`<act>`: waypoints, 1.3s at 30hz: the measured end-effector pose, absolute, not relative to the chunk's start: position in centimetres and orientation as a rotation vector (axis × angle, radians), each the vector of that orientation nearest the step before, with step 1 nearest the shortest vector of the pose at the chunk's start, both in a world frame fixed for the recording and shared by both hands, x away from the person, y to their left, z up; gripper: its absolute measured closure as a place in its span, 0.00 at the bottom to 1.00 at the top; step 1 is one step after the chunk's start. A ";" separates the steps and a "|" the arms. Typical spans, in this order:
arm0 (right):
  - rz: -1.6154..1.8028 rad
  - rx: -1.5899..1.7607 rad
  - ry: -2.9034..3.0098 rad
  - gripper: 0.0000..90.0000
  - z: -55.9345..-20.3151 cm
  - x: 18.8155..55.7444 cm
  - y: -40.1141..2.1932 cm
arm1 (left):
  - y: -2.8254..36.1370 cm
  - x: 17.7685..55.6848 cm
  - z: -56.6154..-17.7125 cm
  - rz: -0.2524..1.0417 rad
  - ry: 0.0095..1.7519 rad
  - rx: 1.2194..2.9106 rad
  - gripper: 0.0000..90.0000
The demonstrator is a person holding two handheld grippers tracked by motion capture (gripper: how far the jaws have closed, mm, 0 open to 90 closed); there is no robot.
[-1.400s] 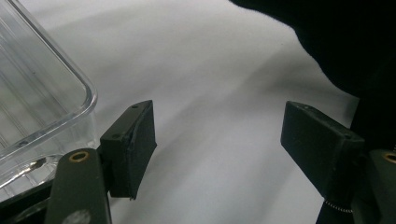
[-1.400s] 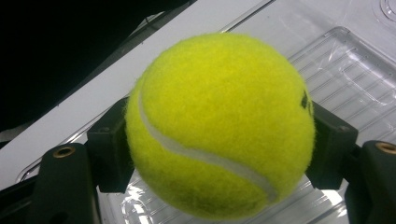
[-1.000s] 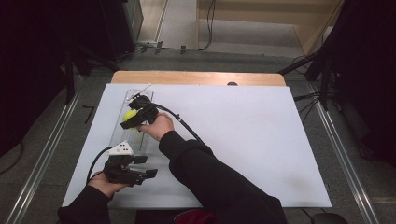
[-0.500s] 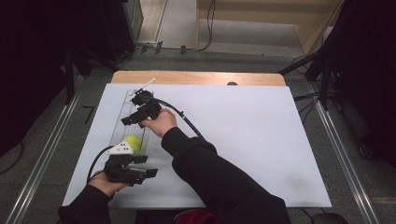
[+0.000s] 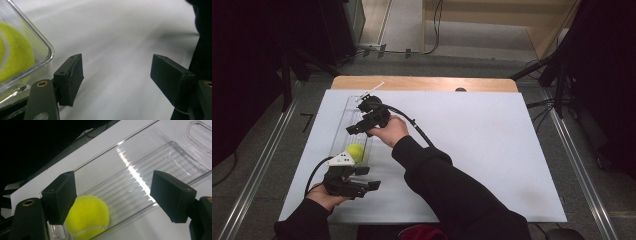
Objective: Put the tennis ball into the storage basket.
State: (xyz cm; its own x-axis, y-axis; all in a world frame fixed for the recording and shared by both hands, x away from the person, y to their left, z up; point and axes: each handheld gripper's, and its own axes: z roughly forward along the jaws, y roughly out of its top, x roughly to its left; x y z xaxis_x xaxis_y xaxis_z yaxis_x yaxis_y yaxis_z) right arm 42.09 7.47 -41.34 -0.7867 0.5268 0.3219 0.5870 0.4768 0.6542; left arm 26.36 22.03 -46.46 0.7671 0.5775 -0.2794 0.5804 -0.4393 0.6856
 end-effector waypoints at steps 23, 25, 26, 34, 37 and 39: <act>-1.200 -0.992 -2.639 0.25 -40.5 41.4 2.8 | 22.0 26.4 -46.5 -0.001 0.864 2.143 0.30; -1.204 -0.996 -2.635 0.25 -40.5 41.4 2.3 | 22.0 26.4 -46.5 -0.001 0.865 2.142 0.30; -1.205 -0.999 -2.628 0.25 -40.5 41.4 2.2 | 22.0 26.4 -46.5 -0.003 0.867 2.141 0.30; -1.189 -0.996 -2.626 0.25 -40.8 41.0 0.8 | 22.0 26.4 -46.6 -0.002 0.864 2.140 0.30; -1.198 -0.988 -2.619 0.25 -41.1 40.7 0.3 | 22.0 26.4 -46.6 0.002 0.862 2.140 0.30; -1.190 -0.980 -2.622 0.25 -41.2 40.5 0.0 | 22.0 26.4 -46.6 -0.001 0.868 2.134 0.30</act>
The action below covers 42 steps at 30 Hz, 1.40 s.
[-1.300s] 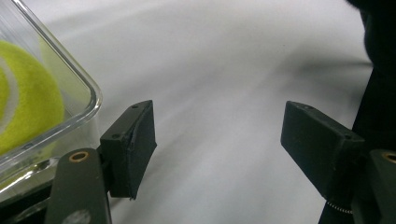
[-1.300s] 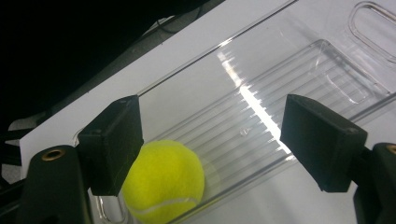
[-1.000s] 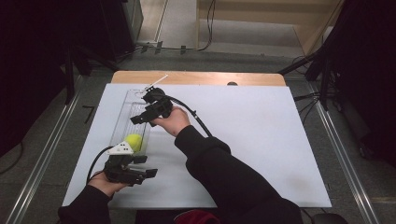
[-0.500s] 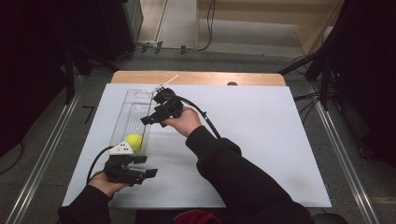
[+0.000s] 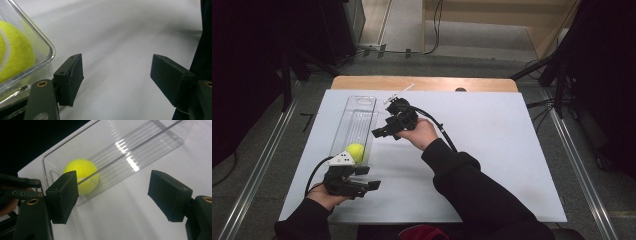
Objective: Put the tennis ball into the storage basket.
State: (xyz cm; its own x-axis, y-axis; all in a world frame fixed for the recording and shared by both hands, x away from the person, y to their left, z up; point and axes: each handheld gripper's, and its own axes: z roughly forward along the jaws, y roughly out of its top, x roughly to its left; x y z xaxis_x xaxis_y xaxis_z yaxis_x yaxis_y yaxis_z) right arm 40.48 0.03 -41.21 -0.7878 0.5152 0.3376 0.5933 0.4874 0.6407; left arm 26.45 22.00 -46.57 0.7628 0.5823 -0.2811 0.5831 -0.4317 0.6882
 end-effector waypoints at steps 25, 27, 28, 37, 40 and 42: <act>-1.229 -0.998 -2.599 0.25 -41.8 38.0 -4.8 | 22.0 26.5 -46.7 0.003 0.874 2.142 0.30; -1.228 -0.999 -2.600 0.25 -41.8 37.7 -5.2 | 22.0 26.5 -46.7 0.003 0.875 2.143 0.30; -1.224 -0.994 -2.605 0.25 -41.9 37.6 -5.4 | 22.0 26.5 -46.7 0.003 0.875 2.144 0.30; -1.222 -1.003 -2.614 0.25 -42.6 36.5 -7.3 | 22.0 26.5 -46.7 0.014 0.876 2.143 0.30; -1.219 -1.013 -2.612 0.25 -42.8 36.1 -8.1 | 22.0 26.5 -46.7 0.008 0.877 2.141 0.30; -1.215 -1.020 -2.610 0.25 -42.9 35.9 -8.6 | 22.0 26.5 -46.8 0.007 0.877 2.142 0.30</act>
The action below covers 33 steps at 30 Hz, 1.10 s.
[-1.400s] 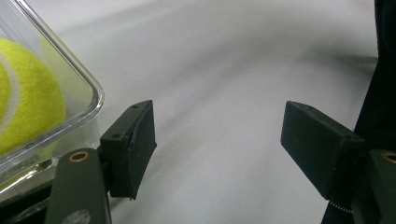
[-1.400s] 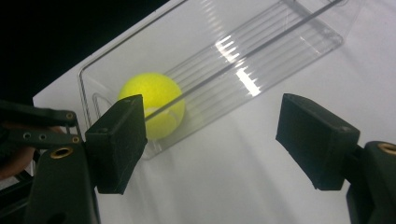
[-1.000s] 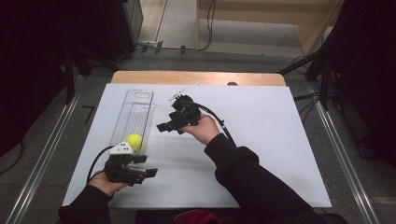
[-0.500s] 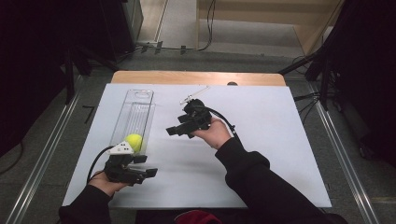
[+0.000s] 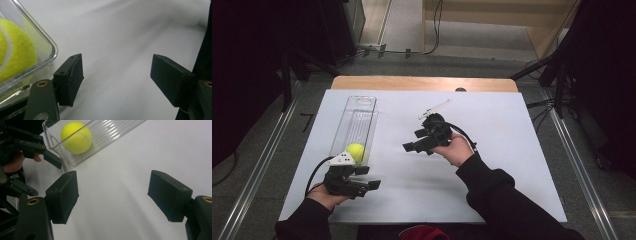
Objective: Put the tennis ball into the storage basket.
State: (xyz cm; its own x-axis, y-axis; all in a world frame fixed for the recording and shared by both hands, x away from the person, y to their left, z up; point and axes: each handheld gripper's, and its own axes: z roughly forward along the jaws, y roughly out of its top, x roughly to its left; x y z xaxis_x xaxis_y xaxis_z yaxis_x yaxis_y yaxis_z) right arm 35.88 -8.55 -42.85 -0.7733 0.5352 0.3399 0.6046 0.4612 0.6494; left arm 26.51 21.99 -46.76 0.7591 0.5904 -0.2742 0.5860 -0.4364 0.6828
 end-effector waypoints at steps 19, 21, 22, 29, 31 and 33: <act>-1.224 -1.044 -2.603 0.26 -43.9 34.7 -11.0 | 22.1 26.5 -46.7 0.007 0.874 2.135 0.30; -1.219 -1.052 -2.604 0.26 -44.1 34.6 -11.3 | 22.1 26.5 -46.7 0.007 0.875 2.134 0.30; -1.220 -1.060 -2.601 0.26 -44.1 34.6 -11.5 | 22.1 26.5 -46.7 0.007 0.875 2.134 0.30; -1.231 -1.104 -2.604 0.26 -44.4 34.3 -12.2 | 22.2 26.5 -46.6 0.010 0.875 2.133 0.30; -1.235 -1.106 -2.601 0.26 -44.5 34.2 -12.5 | 22.2 26.5 -46.6 0.010 0.874 2.133 0.30; -1.240 -1.109 -2.600 0.26 -44.5 34.0 -12.9 | 22.2 26.5 -46.6 0.010 0.874 2.132 0.30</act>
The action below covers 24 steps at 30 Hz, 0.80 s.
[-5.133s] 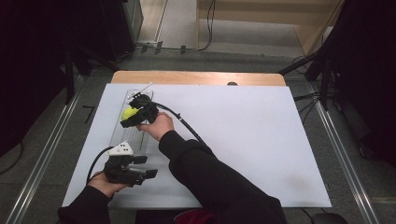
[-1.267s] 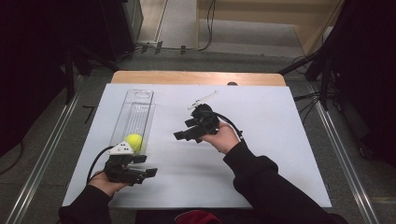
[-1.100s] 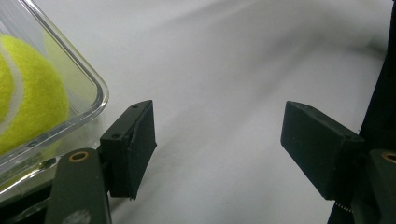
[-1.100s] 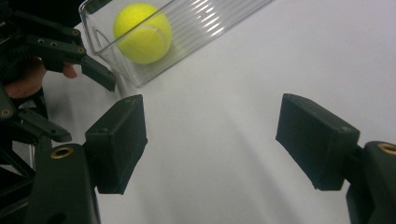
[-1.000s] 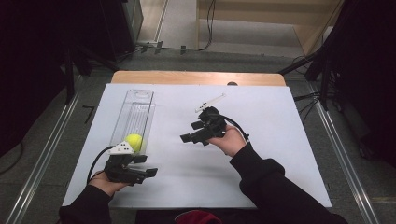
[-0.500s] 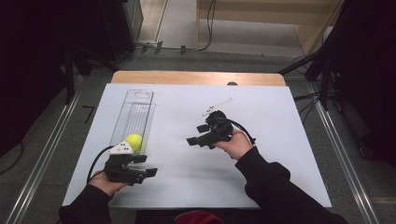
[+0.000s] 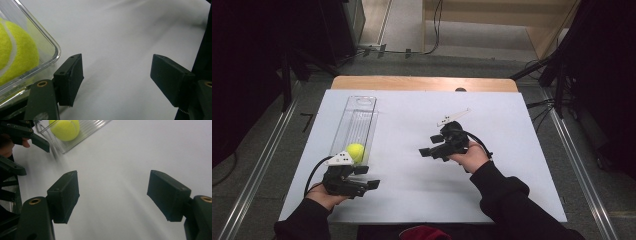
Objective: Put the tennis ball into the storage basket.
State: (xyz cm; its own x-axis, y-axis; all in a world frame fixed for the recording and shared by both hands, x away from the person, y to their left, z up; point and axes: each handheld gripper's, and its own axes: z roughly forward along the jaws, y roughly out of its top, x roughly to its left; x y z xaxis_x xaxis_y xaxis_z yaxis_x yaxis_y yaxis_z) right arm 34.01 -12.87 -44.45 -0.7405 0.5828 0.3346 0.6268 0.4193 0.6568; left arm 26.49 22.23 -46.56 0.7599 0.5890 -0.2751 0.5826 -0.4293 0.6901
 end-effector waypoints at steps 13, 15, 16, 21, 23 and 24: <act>-1.271 -1.150 -2.589 0.26 -44.9 32.9 -15.5 | 22.2 26.4 -46.5 0.011 0.871 2.132 0.30; -1.266 -1.158 -2.595 0.26 -44.9 32.7 -15.9 | 22.2 26.4 -46.5 0.011 0.874 2.131 0.30; -1.271 -1.159 -2.594 0.26 -44.9 32.6 -16.0 | 22.2 26.4 -46.5 0.012 0.875 2.127 0.30; -1.274 -1.177 -2.601 0.26 -44.8 32.0 -16.9 | 22.2 26.4 -46.5 0.011 0.872 2.127 0.30; -1.273 -1.188 -2.598 0.26 -44.8 31.8 -17.3 | 22.2 26.4 -46.5 0.012 0.874 2.129 0.30; -1.280 -1.194 -2.597 0.26 -44.8 31.7 -17.4 | 22.2 26.4 -46.5 0.013 0.875 2.129 0.30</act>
